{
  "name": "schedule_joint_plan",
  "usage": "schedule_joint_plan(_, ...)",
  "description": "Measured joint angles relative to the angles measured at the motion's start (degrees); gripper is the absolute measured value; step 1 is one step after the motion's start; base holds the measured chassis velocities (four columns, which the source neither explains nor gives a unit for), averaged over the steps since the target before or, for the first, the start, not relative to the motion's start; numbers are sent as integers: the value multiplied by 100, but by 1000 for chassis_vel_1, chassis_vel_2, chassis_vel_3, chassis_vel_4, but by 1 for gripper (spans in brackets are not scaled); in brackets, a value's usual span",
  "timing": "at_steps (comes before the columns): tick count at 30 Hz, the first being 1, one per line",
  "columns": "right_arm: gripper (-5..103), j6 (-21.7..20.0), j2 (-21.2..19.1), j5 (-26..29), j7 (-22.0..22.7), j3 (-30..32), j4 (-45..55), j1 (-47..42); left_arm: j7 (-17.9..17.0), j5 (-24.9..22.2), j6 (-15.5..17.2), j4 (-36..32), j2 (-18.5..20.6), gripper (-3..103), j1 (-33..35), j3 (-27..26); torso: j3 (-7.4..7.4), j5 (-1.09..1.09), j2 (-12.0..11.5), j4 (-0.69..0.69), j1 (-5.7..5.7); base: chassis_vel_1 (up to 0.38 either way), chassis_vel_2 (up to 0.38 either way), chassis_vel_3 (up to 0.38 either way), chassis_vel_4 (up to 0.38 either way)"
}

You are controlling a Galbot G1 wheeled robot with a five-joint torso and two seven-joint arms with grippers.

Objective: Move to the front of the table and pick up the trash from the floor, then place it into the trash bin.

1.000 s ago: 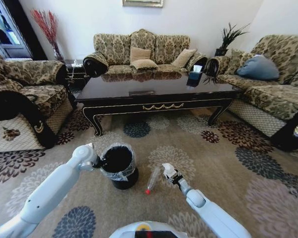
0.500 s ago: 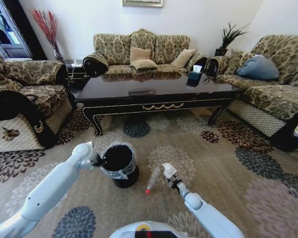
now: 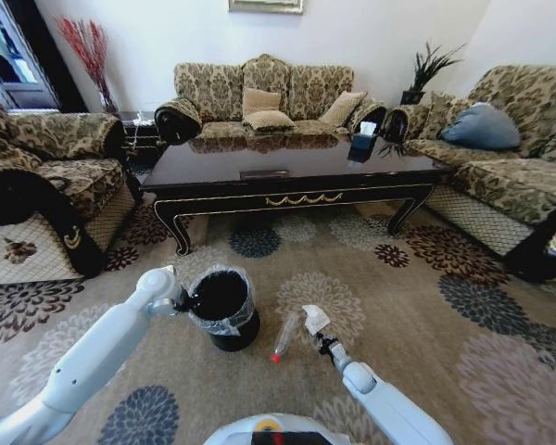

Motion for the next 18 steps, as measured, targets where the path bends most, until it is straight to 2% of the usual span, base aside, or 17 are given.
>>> schedule_joint_plan(7,0,20,-45,-70,38,42,83,-87,42,33,1,22,-26,0,19,-6,0,0,0,0,0,0,0,0,0)
schedule_joint_plan(11,-1,174,-80,-259,55,78,124,-143,61,39,1,22,-33,0,24,-8,0,0,0,0,0,0,0,0,0)
schedule_joint_plan(13,9,211,-87,-336,57,77,140,-159,65,40,1,22,-33,0,16,-8,0,0,0,0,0,0,0,0,0)
schedule_joint_plan(15,9,220,-80,-363,61,76,137,-160,65,41,1,22,-33,0,11,-9,0,0,0,0,0,0,0,0,0)
schedule_joint_plan(18,25,262,-28,-444,66,59,55,-142,68,38,1,1,-25,0,8,-13,0,0,0,0,0,0,0,0,0)
